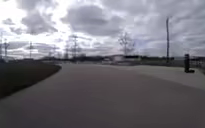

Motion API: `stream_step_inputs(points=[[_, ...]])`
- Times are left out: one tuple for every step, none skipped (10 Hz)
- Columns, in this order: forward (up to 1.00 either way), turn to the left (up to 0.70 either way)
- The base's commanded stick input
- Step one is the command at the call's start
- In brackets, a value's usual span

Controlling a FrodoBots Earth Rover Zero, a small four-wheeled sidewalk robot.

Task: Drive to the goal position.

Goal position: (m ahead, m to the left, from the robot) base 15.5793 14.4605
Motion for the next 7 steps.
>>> stream_step_inputs(points=[[0.99,0.0],[0.99,0.0],[0.99,0.01],[0.99,0.03],[0.99,0.27],[0.99,0.4],[0.98,0.39]])
